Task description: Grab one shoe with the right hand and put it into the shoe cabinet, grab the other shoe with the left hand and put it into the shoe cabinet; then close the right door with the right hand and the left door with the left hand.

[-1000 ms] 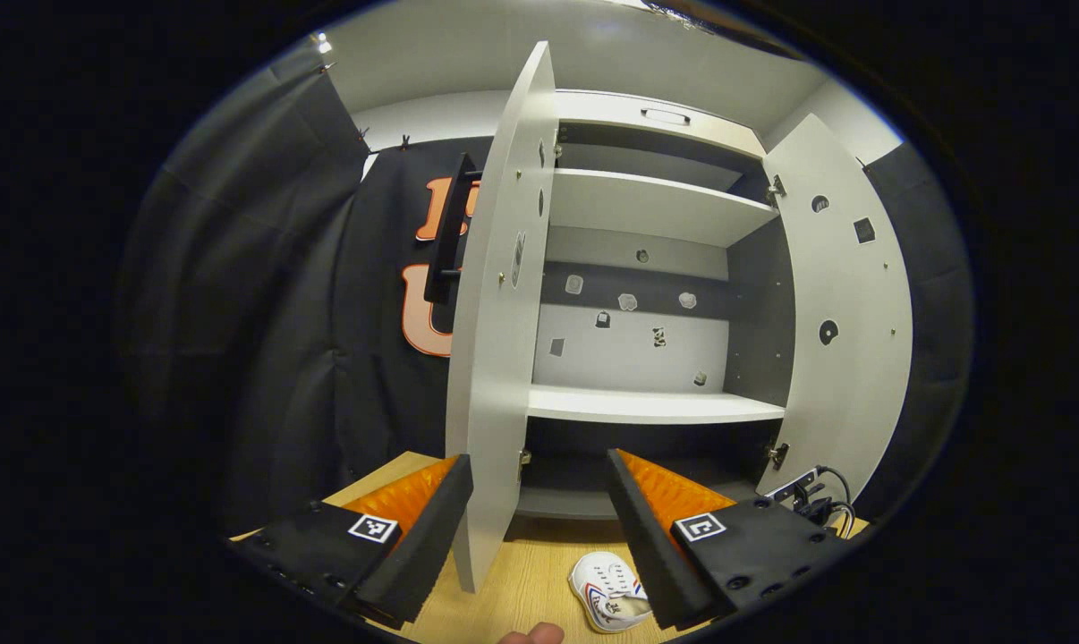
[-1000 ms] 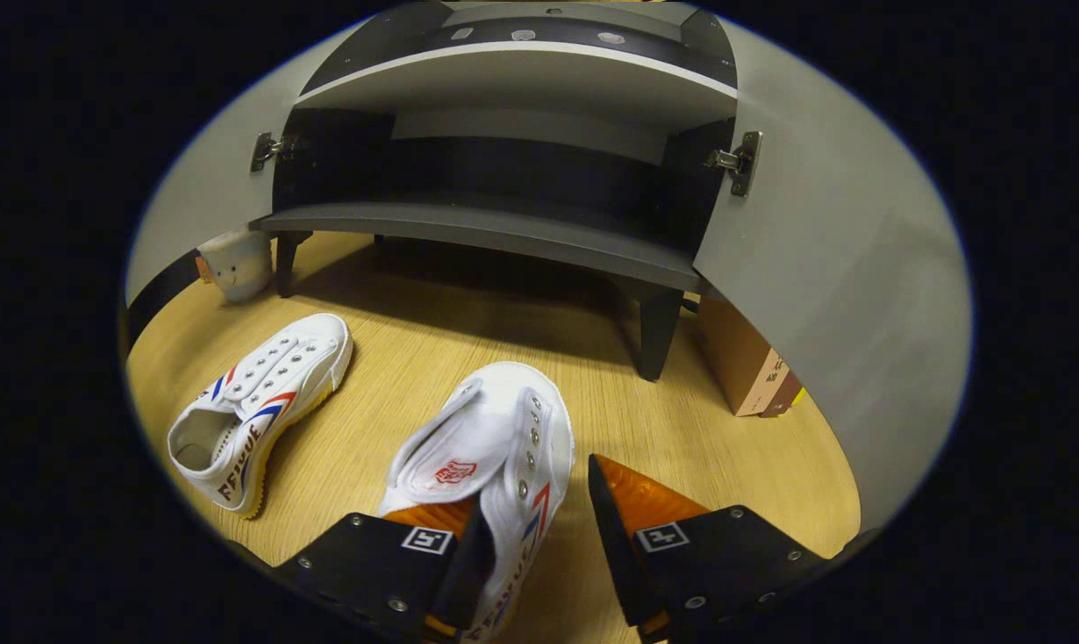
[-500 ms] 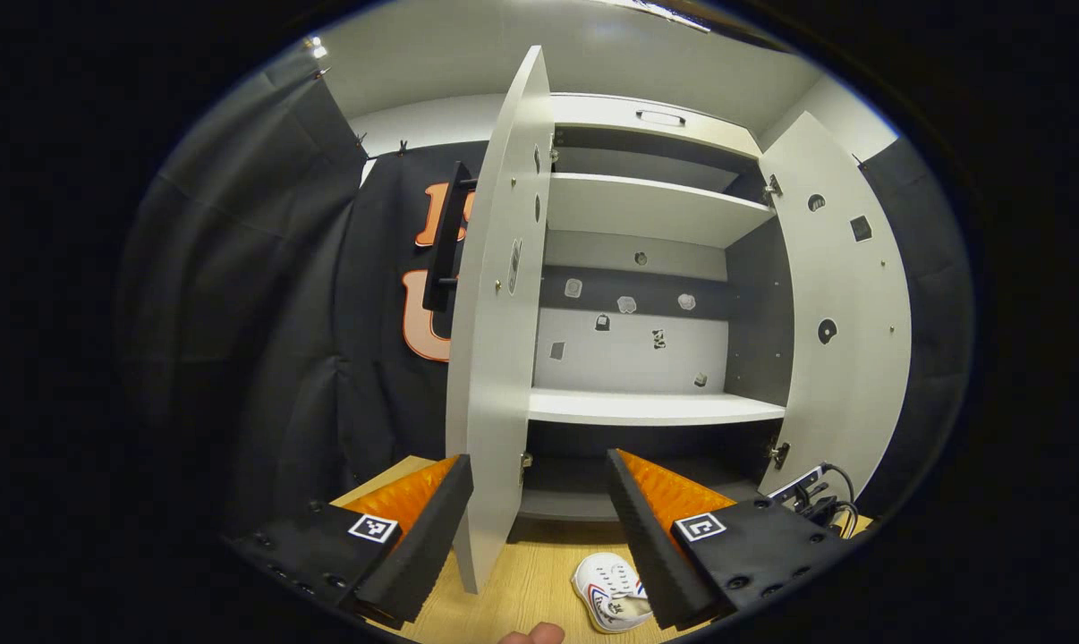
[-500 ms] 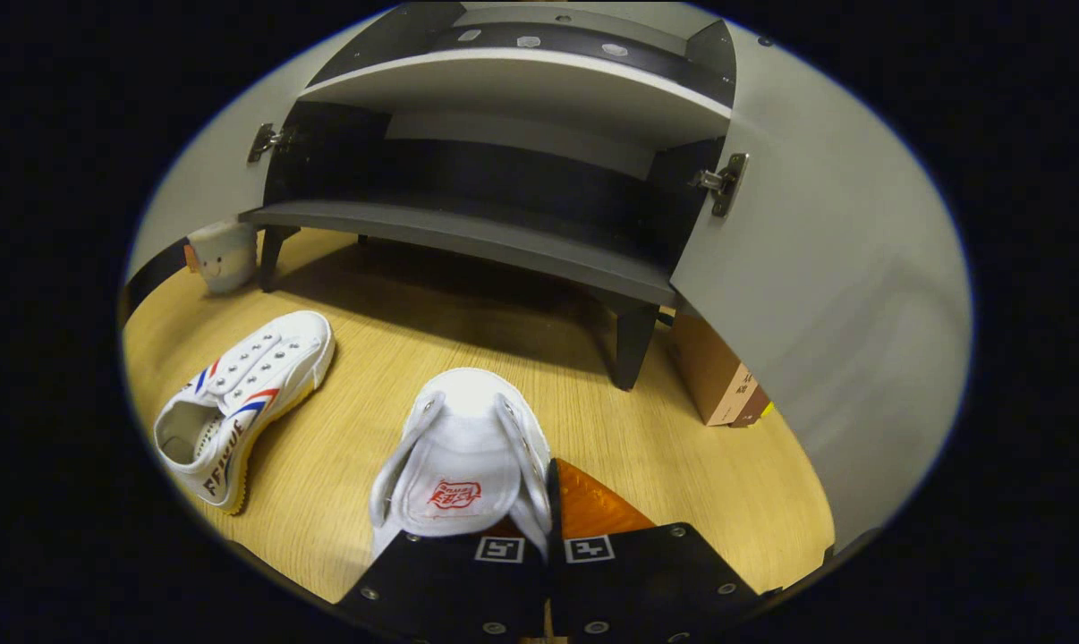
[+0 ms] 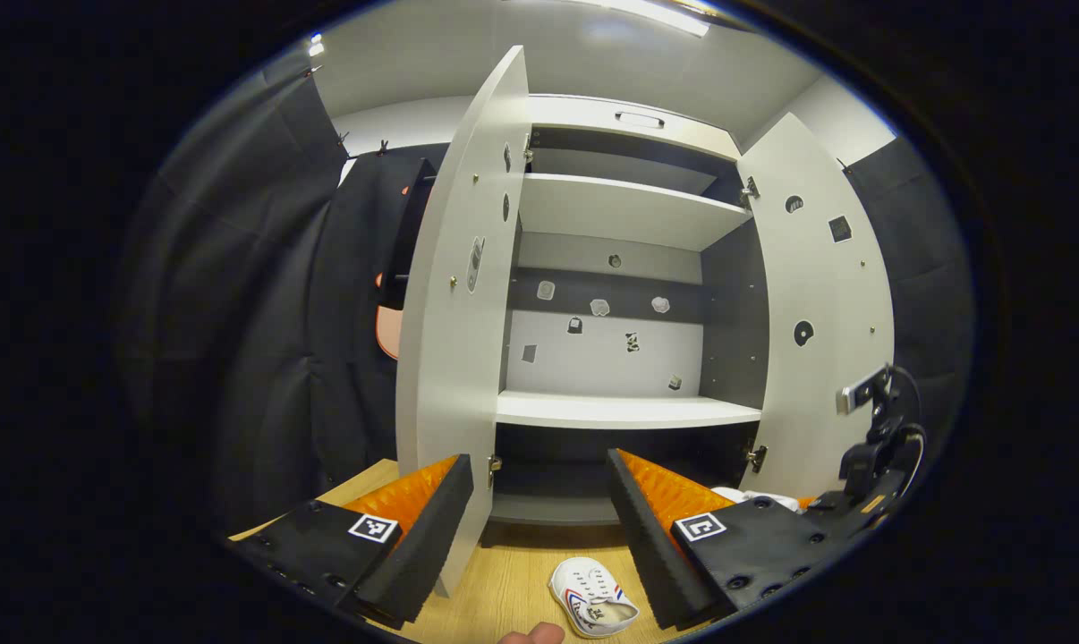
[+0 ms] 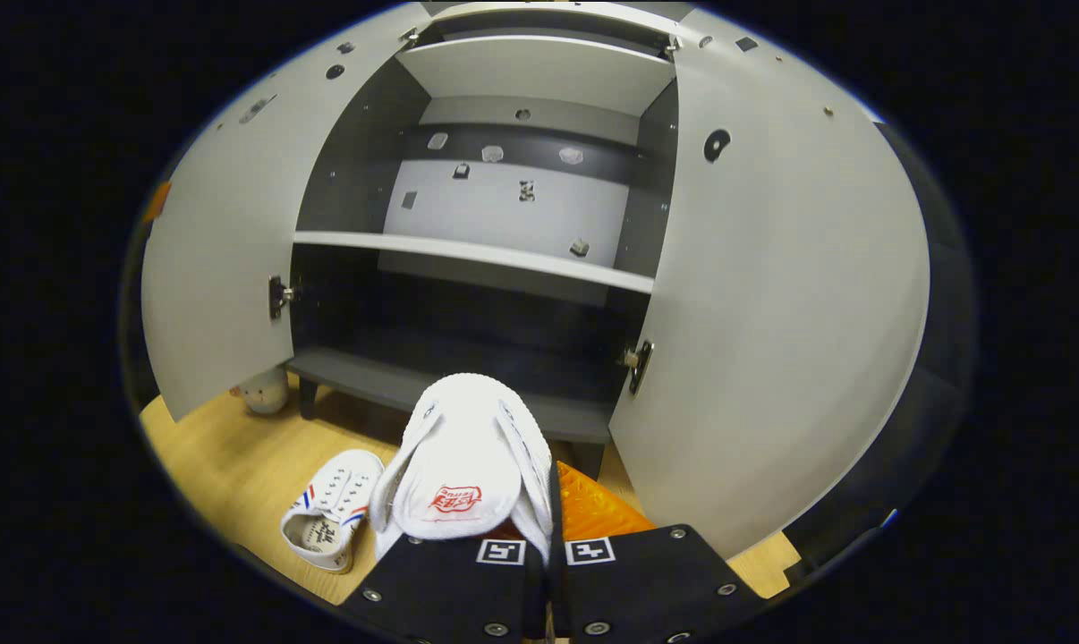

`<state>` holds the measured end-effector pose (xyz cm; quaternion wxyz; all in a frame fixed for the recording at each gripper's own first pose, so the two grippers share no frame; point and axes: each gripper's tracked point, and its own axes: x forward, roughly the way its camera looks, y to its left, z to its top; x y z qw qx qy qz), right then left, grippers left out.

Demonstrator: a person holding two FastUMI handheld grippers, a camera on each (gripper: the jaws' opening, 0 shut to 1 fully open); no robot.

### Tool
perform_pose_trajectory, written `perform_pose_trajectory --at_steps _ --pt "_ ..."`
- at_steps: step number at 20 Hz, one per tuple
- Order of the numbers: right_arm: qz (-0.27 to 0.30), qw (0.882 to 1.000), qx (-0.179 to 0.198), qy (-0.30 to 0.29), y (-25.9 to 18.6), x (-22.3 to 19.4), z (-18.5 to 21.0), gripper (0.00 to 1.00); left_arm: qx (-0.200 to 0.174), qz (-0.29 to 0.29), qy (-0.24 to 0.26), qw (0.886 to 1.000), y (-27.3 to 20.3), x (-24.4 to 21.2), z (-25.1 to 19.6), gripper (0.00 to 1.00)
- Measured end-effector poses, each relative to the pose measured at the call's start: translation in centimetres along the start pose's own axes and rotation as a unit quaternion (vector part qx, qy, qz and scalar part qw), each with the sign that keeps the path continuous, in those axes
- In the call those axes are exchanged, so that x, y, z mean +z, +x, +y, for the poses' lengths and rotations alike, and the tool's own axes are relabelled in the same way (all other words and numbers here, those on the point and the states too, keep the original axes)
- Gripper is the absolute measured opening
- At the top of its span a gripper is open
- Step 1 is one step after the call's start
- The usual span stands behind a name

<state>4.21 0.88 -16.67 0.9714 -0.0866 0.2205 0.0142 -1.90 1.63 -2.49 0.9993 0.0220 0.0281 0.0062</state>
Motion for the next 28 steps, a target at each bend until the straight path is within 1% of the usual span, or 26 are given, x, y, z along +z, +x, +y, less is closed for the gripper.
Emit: perform_pose_trajectory --at_steps 3,4,6,8,11,13,15,17,18,19,20,23,26,28 --pt "-0.041 0.999 0.000 -0.001 0.3 7.9 -0.5 0.02 -0.011 -0.007 0.000 1.000 0.0 0.1 -0.7 0.96" --pt "-0.060 0.998 0.010 0.003 0.7 10.6 -0.3 0.02 -0.012 -0.009 0.001 1.000 0.0 0.1 -0.8 0.96" --pt "-0.087 0.996 0.015 0.020 2.4 15.6 -0.2 0.02 -0.021 -0.006 -0.005 1.000 0.0 -0.2 -1.5 0.96" --pt "-0.100 0.995 0.006 0.029 4.6 19.2 -0.9 0.02 -0.033 -0.002 -0.009 0.999 0.0 -0.4 -2.0 0.97" --pt "-0.107 0.994 -0.026 0.015 9.5 23.4 -1.8 0.02 -0.039 -0.002 -0.007 0.999 0.1 -0.4 -2.3 0.96" --pt "-0.090 0.995 -0.043 0.011 13.6 24.7 -2.2 0.02 -0.042 0.000 -0.006 0.999 0.2 -0.5 -2.4 0.96" --pt "-0.063 0.996 -0.056 0.005 18.2 25.0 -2.4 0.02 -0.044 0.002 -0.004 0.999 0.4 -0.6 -2.5 0.96" --pt "-0.036 0.997 -0.073 -0.004 22.0 24.6 -2.8 0.02 -0.045 0.006 0.006 0.999 0.5 -0.7 -2.5 0.96" --pt "-0.023 0.997 -0.078 -0.004 23.7 24.2 -2.8 0.02 -0.039 0.003 0.014 0.999 0.5 -0.5 -2.2 0.96" --pt "-0.008 0.997 -0.078 0.001 25.1 23.6 -2.6 0.02 -0.038 -0.002 0.015 0.999 0.5 -0.3 -2.3 1.00" --pt "0.008 0.997 -0.078 0.005 26.5 22.9 -2.5 0.01 -0.041 -0.003 0.012 0.999 0.4 -0.3 -2.5 0.96" --pt "0.042 0.995 -0.088 -0.004 28.9 21.1 -2.7 0.02 -0.043 0.003 0.010 0.999 0.5 -0.7 -2.4 0.96" --pt "0.050 0.996 -0.076 0.004 29.5 20.6 -2.0 0.04 -0.040 0.004 0.009 0.999 0.5 -0.8 -2.2 0.96" --pt "0.057 0.996 -0.076 0.001 29.6 20.1 -2.1 0.12 -0.040 0.007 0.008 0.999 0.5 -1.0 -2.1 0.96"
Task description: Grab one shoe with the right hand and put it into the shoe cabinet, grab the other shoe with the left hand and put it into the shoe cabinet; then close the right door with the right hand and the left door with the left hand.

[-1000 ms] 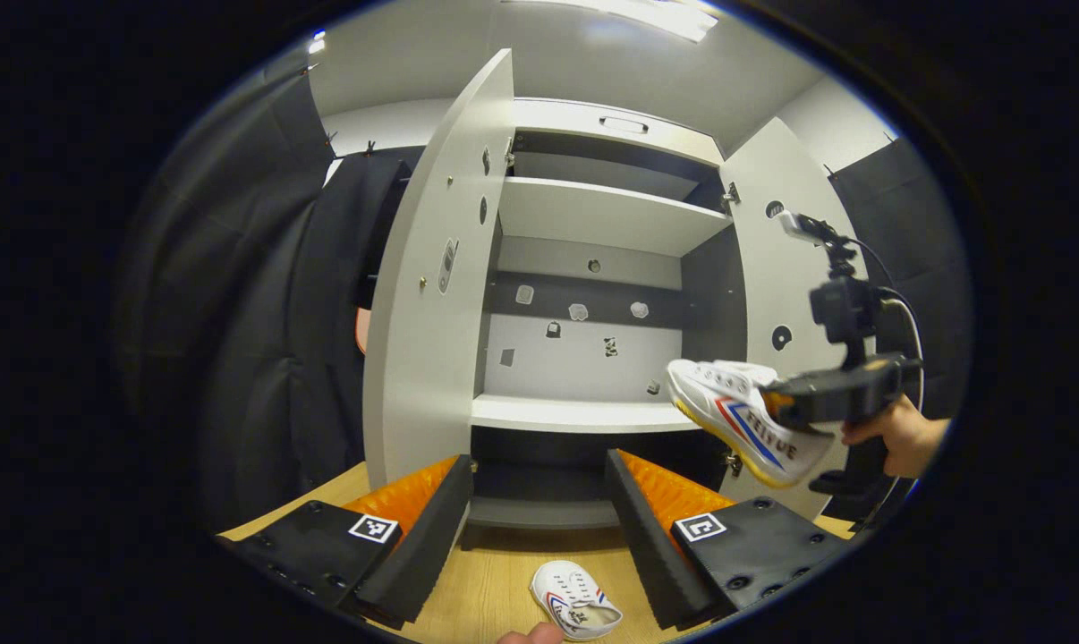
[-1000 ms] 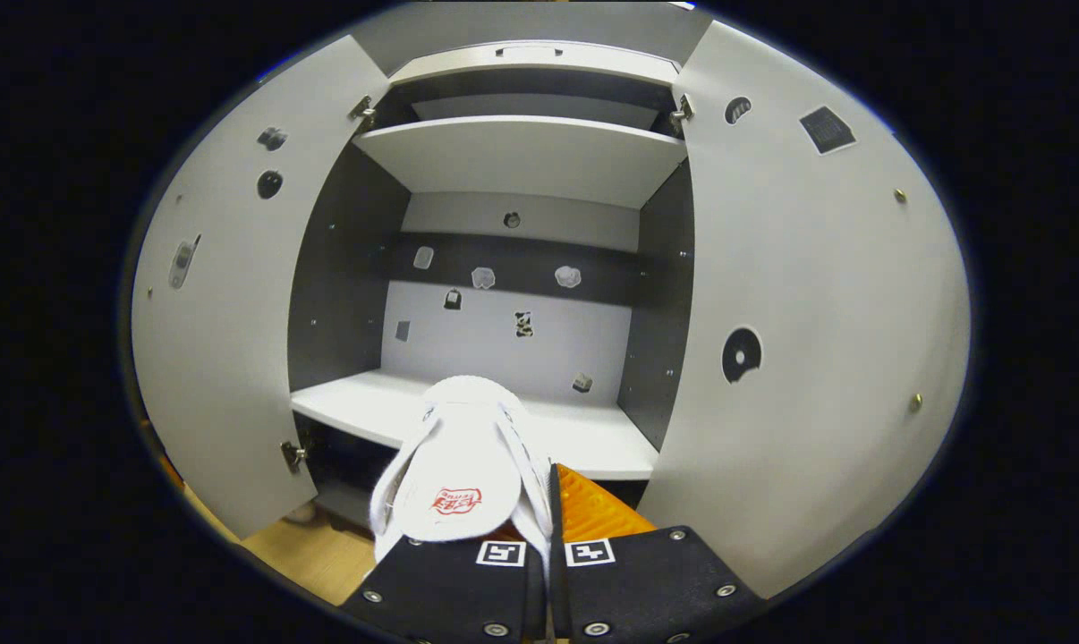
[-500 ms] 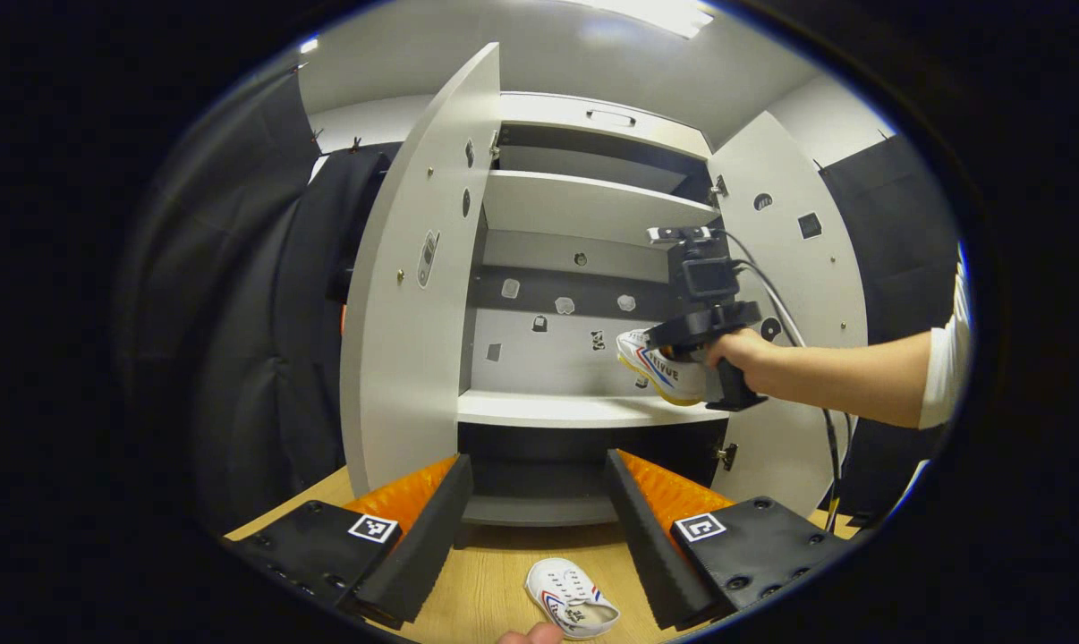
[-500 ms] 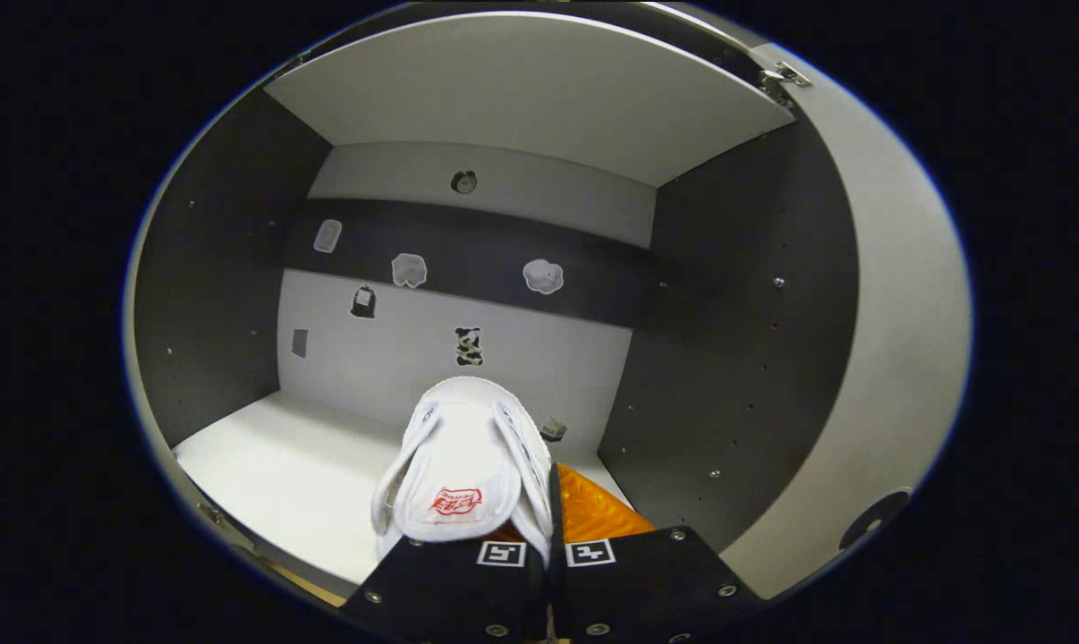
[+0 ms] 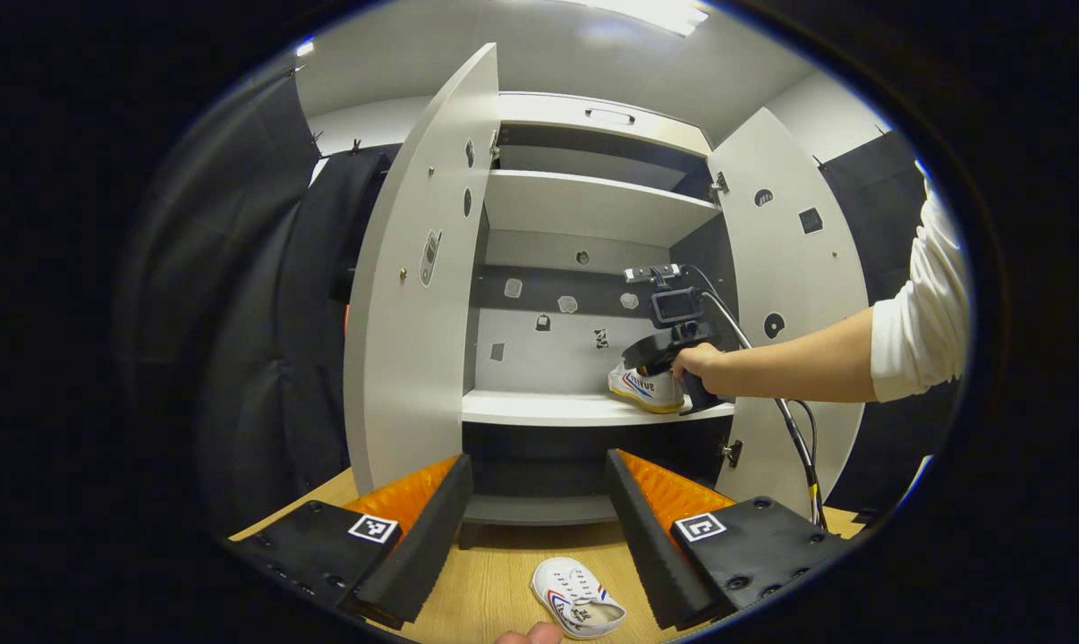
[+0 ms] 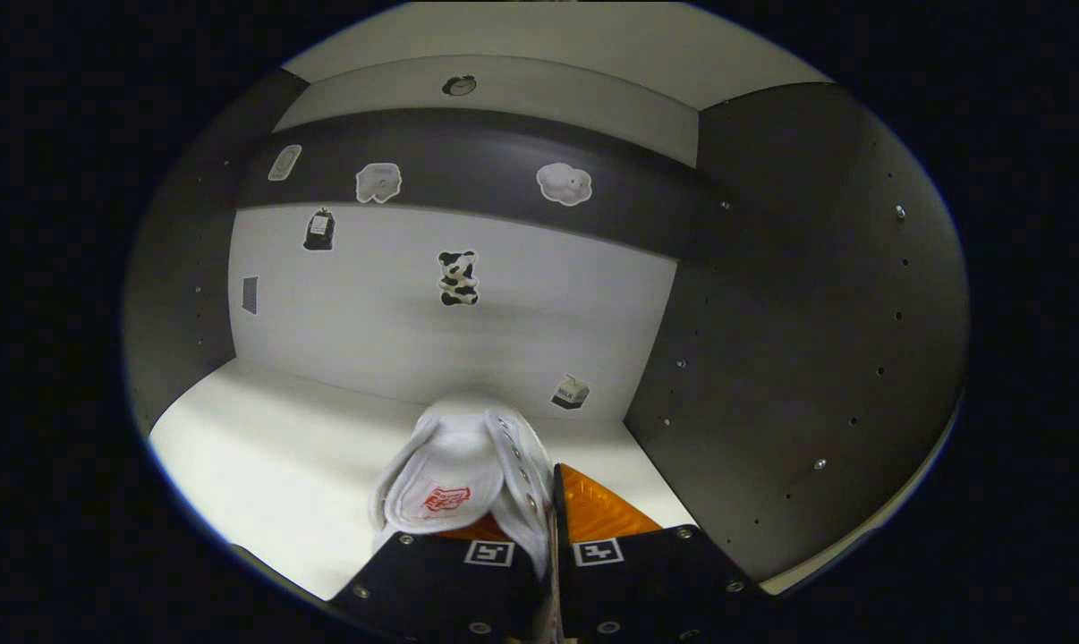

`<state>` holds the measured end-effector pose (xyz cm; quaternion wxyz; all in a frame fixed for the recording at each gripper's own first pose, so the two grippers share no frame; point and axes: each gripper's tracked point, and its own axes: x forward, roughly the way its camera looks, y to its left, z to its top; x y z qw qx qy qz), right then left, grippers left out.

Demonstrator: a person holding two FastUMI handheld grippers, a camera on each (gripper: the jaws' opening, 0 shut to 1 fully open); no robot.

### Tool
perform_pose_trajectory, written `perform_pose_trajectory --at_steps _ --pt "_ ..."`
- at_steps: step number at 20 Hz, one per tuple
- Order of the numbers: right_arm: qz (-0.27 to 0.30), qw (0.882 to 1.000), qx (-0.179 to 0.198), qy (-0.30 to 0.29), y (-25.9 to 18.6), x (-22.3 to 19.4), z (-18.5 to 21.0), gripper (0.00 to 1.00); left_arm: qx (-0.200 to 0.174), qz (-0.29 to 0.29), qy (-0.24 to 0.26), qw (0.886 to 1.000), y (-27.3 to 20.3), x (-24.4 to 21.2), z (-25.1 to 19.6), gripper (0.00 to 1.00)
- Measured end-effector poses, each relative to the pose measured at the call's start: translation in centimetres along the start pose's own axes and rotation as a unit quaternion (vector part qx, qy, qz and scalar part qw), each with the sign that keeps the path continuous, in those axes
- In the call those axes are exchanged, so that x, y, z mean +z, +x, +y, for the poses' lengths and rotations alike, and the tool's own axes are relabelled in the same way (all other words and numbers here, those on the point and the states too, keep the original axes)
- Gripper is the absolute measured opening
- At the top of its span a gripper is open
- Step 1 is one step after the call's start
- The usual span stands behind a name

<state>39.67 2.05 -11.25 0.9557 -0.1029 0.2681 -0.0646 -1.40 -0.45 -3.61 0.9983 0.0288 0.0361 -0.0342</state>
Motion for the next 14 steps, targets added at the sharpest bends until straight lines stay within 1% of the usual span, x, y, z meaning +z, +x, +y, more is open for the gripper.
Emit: perform_pose_trajectory --at_steps 1,2,3,4,5,6,7,9,10,11,12,13,14 --pt "-0.002 1.000 0.001 -0.001 0.0 0.1 0.0 0.12 0.000 0.000 0.000 1.000 0.0 0.0 0.0 0.99" --pt "0.000 1.000 0.004 -0.002 -0.1 0.0 0.0 0.15 -0.001 -0.001 -0.001 1.000 0.0 0.0 0.0 0.96" --pt "-0.005 1.000 -0.001 -0.010 -0.4 0.2 -0.4 0.28 -0.001 -0.001 -0.002 1.000 0.0 0.0 0.0 0.96" --pt "-0.010 1.000 0.000 -0.020 -0.5 0.4 -0.7 0.35 -0.003 0.000 -0.003 1.000 0.0 0.0 -0.1 0.96" --pt "-0.015 1.000 0.002 -0.027 -1.1 0.7 -0.9 0.54 -0.005 0.001 -0.004 1.000 0.0 -0.1 -0.2 0.96" --pt "-0.019 0.999 0.006 -0.034 -1.6 0.9 -1.2 0.62 -0.007 0.002 -0.005 1.000 0.0 -0.1 -0.3 0.96" --pt "-0.022 0.999 0.010 -0.040 -2.1 1.0 -1.5 0.77 -0.009 0.001 -0.006 1.000 0.1 0.0 -0.5 0.96" --pt "-0.022 0.999 0.021 -0.044 -3.4 1.0 -1.9 0.88 -0.015 -0.004 -0.005 1.000 0.1 0.3 -0.8 0.96" --pt "-0.026 0.998 0.024 -0.044 -4.0 1.1 -2.2 0.89 -0.017 -0.006 -0.004 1.000 0.1 0.5 -1.0 0.96" --pt "-0.026 0.998 0.026 -0.047 -4.5 0.9 -2.5 0.92 -0.020 -0.009 -0.004 1.000 0.1 0.6 -1.2 0.96" --pt "-0.024 0.998 0.032 -0.046 -5.2 0.6 -2.6 0.92 -0.024 -0.010 -0.004 1.000 0.1 0.7 -1.5 0.94" --pt "-0.020 0.998 0.037 -0.037 -5.6 0.3 -2.8 0.92 -0.027 -0.011 -0.005 1.000 0.1 0.7 -1.7 0.96" --pt "-0.016 0.999 0.043 -0.024 -5.9 -0.1 -2.9 0.92 -0.031 -0.011 -0.006 0.999 0.1 0.7 -2.0 0.96"
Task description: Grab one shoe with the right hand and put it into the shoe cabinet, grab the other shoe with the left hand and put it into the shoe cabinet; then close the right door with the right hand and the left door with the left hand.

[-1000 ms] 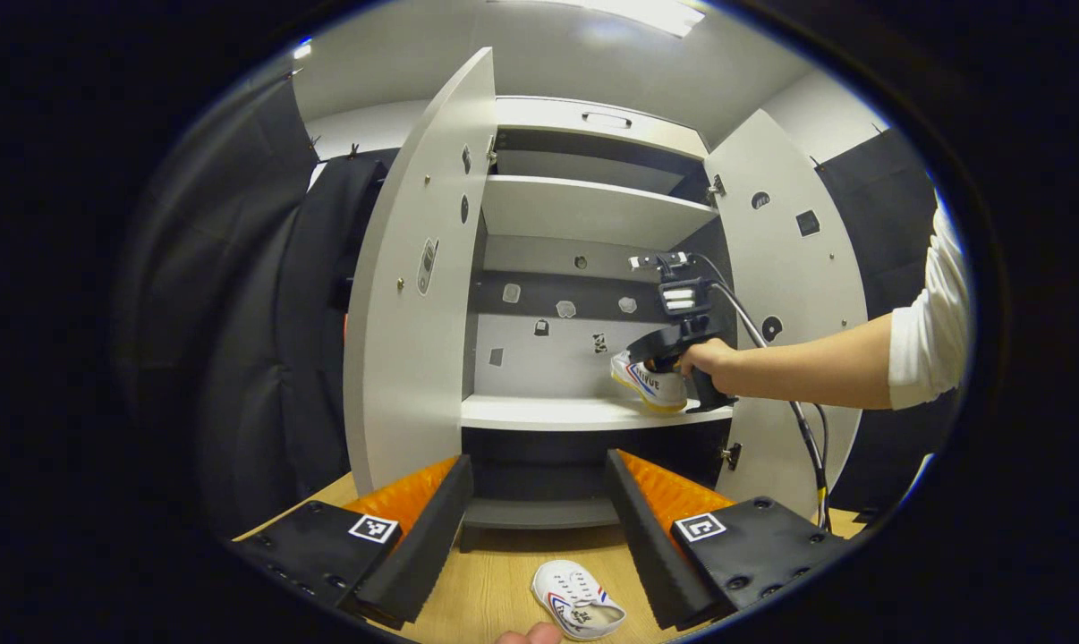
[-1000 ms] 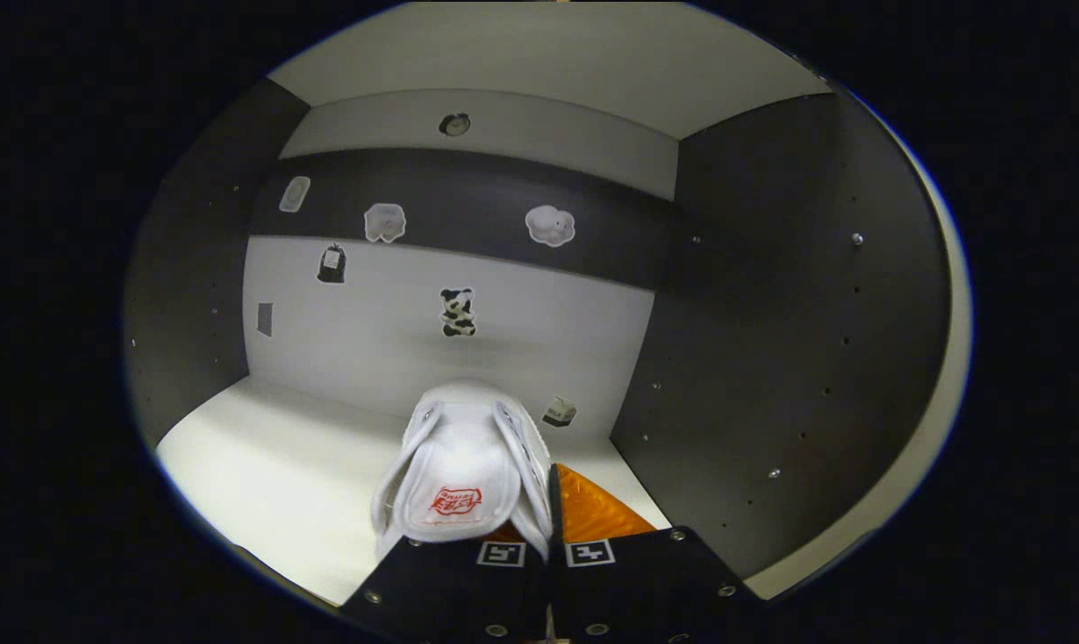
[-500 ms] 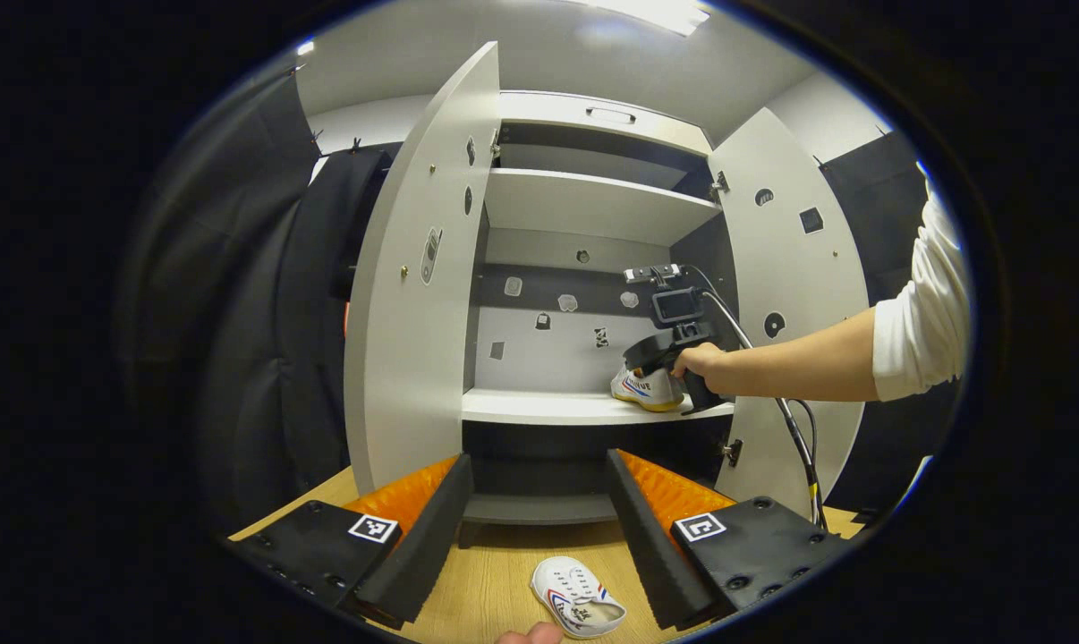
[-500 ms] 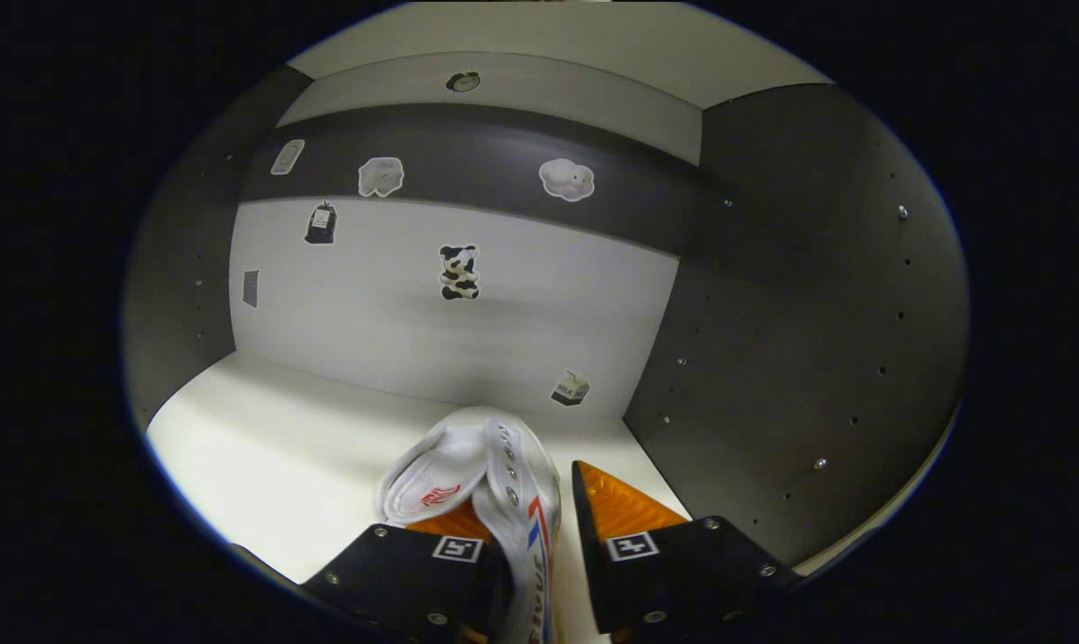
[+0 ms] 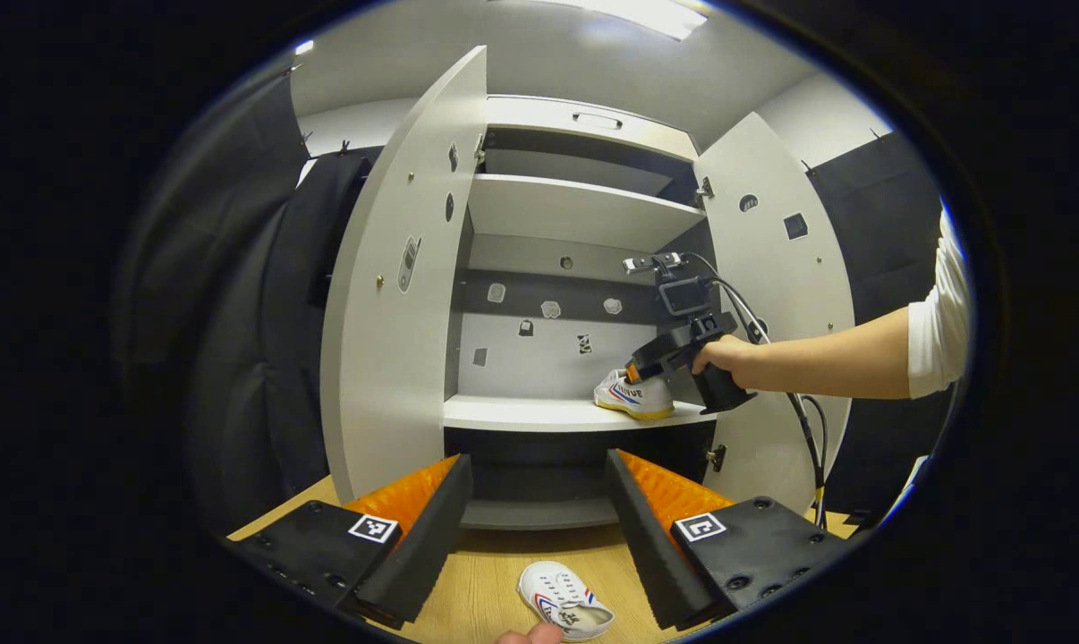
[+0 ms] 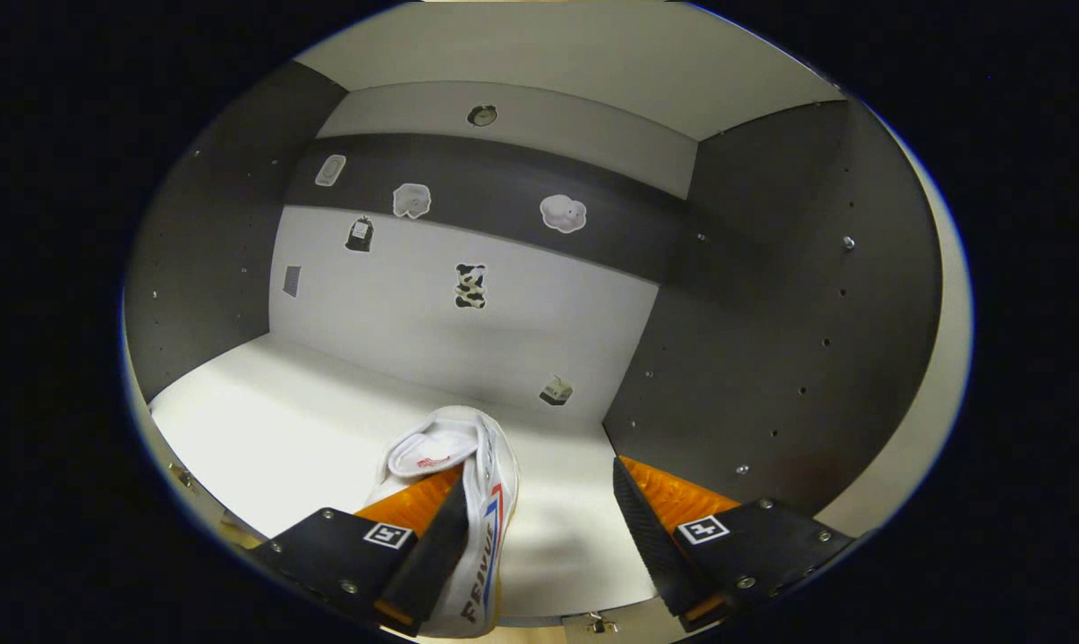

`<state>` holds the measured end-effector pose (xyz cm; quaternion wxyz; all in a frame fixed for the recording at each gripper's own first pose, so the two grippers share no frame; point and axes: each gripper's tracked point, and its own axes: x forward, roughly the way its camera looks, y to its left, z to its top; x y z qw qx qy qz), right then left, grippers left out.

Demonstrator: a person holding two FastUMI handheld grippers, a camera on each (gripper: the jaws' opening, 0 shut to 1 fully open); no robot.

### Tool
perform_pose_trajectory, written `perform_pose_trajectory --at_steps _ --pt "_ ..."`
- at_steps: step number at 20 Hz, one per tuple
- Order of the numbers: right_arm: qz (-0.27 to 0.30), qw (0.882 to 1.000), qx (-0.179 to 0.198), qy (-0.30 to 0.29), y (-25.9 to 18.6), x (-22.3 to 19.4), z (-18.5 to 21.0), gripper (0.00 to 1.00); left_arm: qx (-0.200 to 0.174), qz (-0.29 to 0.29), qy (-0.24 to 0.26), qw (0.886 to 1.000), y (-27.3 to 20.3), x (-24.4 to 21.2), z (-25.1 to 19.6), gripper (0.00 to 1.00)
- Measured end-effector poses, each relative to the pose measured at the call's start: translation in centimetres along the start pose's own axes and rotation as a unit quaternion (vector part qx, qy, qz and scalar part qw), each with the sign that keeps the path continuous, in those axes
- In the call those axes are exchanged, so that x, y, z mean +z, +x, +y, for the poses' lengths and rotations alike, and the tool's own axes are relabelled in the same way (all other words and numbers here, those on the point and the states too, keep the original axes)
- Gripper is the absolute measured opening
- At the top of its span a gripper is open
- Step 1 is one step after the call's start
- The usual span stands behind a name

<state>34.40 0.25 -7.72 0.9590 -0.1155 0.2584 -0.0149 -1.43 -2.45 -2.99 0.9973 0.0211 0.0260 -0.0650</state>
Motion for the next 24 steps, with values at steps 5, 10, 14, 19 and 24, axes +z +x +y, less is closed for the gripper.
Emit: perform_pose_trajectory --at_steps 5,10,14,19,24 --pt "0.012 0.996 0.056 0.074 0.3 -1.2 0.0 0.92 -0.012 -0.001 -0.003 1.000 -0.3 0.1 -0.9 0.96" --pt "0.046 0.991 0.076 0.104 -1.4 -2.2 -0.7 0.94 -0.011 0.001 -0.001 1.000 -0.6 -0.1 -0.7 0.96" --pt "0.003 0.991 0.098 0.094 -5.1 -0.2 0.5 0.93 -0.009 0.003 -0.003 1.000 -0.6 -0.2 -0.6 0.96" --pt "-0.075 0.987 0.117 0.083 -12.2 2.5 1.7 0.93 -0.006 0.008 -0.004 1.000 -0.4 -0.6 -0.4 0.96" --pt "-0.139 0.980 0.123 0.071 -20.4 1.3 1.7 0.94 0.000 0.021 0.000 1.000 0.3 -1.2 0.0 0.96"
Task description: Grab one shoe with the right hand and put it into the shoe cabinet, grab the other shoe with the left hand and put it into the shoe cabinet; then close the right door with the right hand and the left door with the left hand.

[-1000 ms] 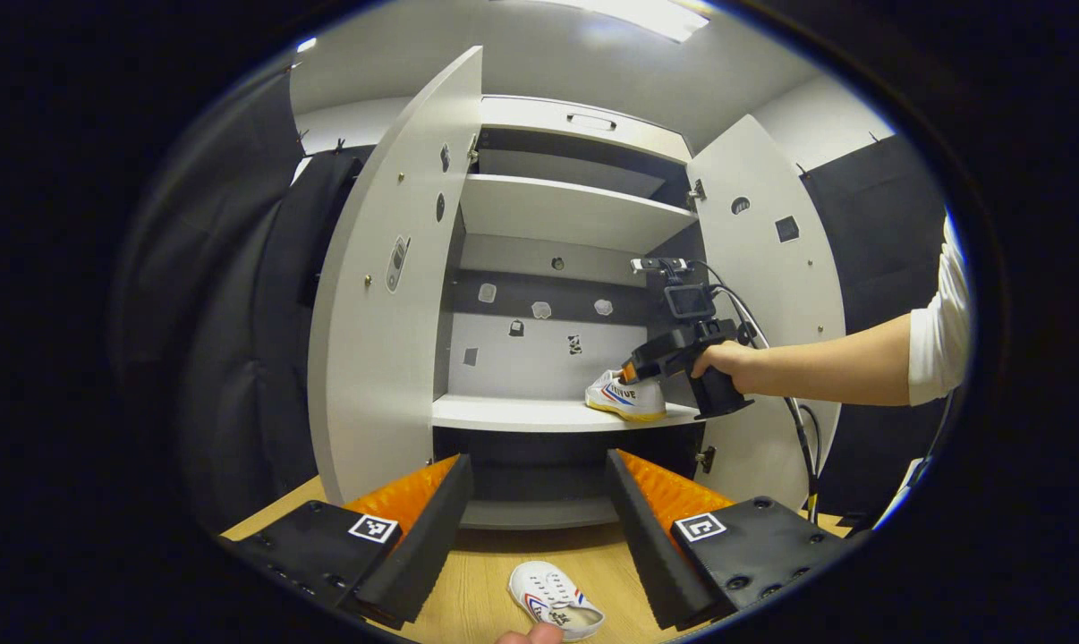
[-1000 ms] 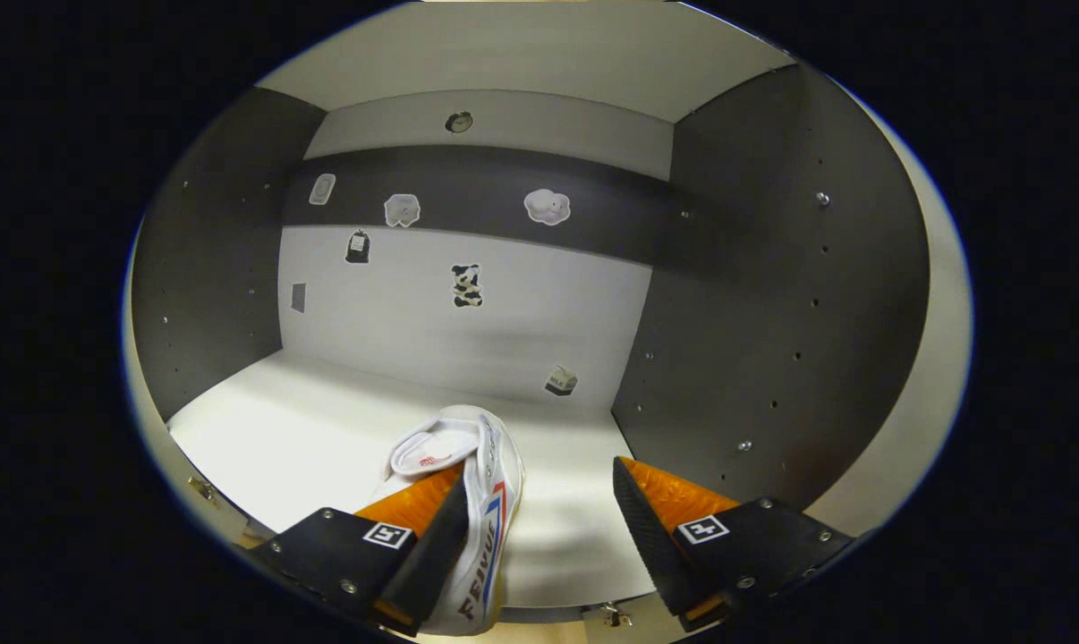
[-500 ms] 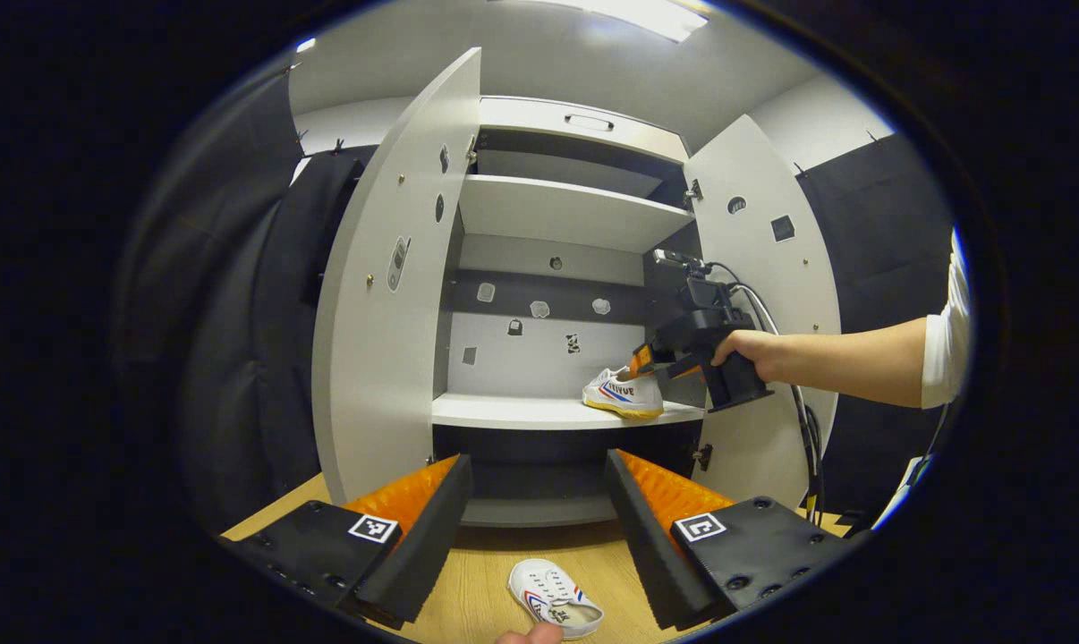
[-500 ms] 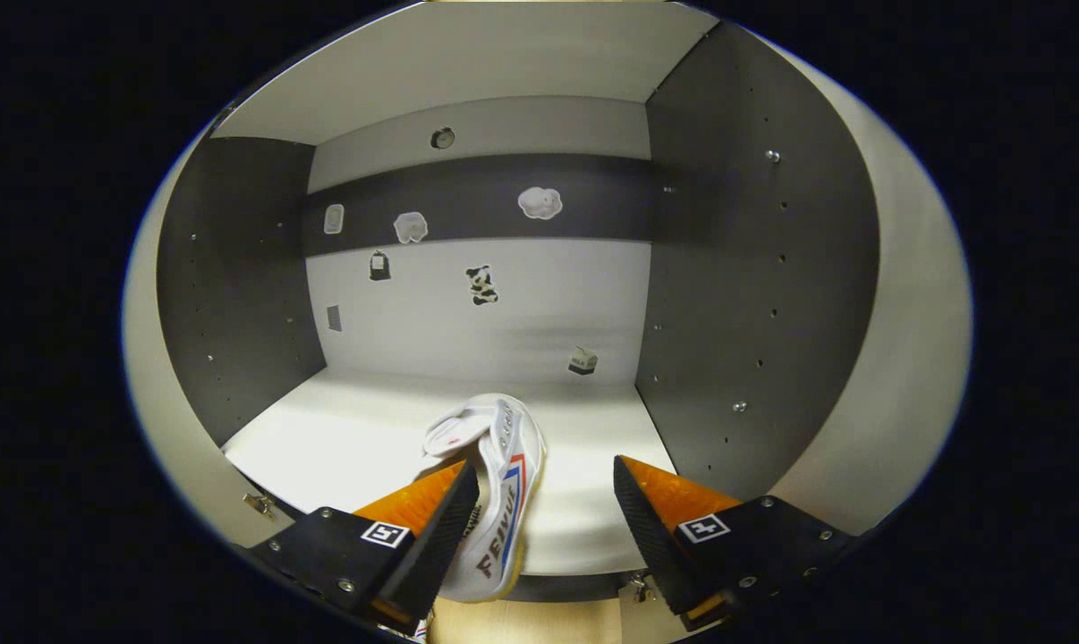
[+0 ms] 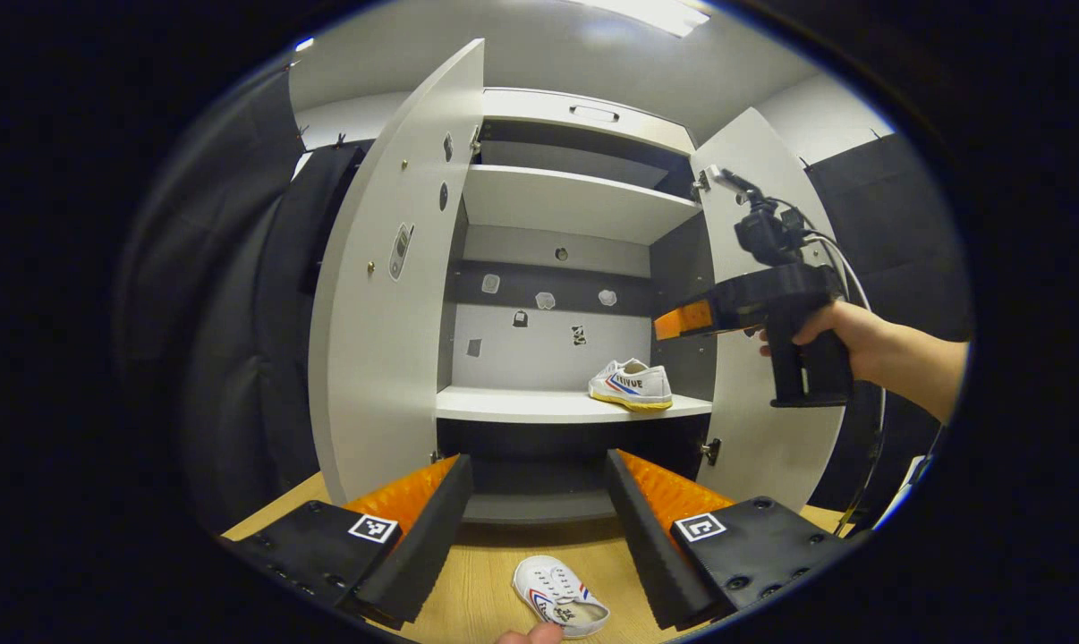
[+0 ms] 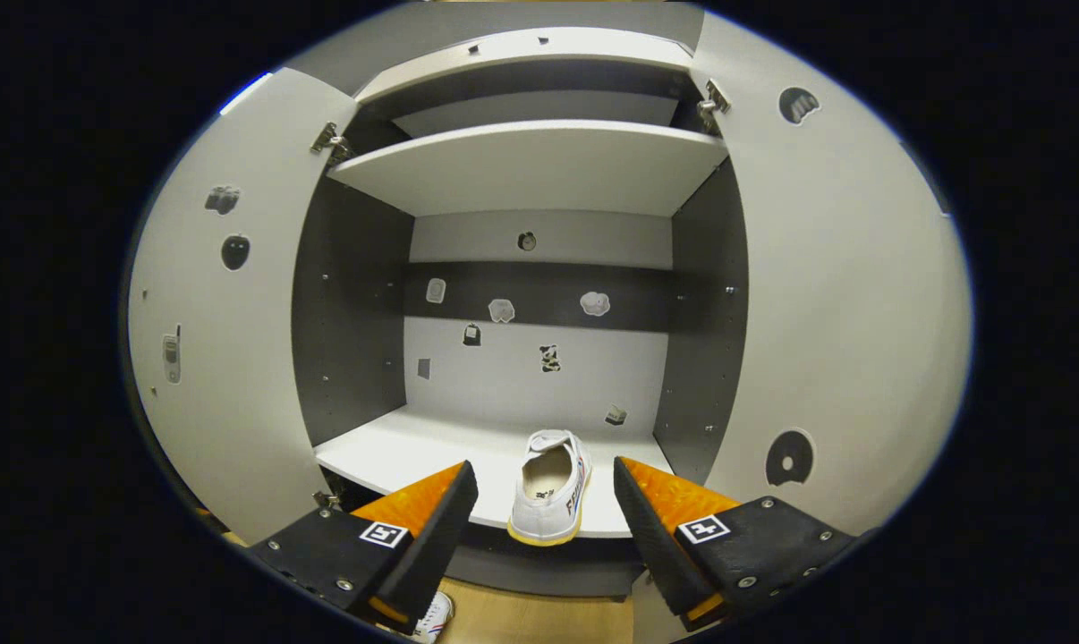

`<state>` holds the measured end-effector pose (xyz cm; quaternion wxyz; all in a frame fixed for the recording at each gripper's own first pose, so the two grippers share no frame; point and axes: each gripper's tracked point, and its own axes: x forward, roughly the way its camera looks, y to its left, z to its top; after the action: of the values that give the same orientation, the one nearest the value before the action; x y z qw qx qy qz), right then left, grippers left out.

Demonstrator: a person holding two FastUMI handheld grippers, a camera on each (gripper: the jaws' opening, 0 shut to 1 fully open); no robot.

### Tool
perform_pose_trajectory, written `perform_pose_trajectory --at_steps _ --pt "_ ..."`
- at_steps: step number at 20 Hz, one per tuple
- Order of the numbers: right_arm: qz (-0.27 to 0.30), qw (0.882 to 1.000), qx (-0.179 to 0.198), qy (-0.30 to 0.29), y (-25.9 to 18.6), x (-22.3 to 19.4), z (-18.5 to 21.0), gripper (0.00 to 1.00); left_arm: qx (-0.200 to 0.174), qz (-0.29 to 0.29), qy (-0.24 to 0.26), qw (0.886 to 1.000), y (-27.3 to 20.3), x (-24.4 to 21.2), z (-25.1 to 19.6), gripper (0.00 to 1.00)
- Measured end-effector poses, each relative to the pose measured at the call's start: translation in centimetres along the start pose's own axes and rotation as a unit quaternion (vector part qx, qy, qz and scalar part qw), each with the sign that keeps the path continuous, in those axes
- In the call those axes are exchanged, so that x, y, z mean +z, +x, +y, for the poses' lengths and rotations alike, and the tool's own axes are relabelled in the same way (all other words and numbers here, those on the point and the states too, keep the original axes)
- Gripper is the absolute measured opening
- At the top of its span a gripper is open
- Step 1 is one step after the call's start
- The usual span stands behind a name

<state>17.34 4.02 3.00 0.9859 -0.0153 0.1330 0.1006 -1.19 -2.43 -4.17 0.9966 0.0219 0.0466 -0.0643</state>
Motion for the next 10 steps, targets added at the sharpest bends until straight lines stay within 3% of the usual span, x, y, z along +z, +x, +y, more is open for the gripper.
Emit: perform_pose_trajectory --at_steps 8,10 --pt "-0.041 0.999 -0.032 0.012 -9.6 -5.7 0.3 0.94 0.007 0.023 0.007 1.000 1.3 -1.4 -0.4 0.96" --pt "-0.068 0.996 -0.051 0.004 -11.1 -5.9 -0.3 0.94 -0.007 0.038 0.011 0.999 2.3 -2.4 -0.9 0.96"
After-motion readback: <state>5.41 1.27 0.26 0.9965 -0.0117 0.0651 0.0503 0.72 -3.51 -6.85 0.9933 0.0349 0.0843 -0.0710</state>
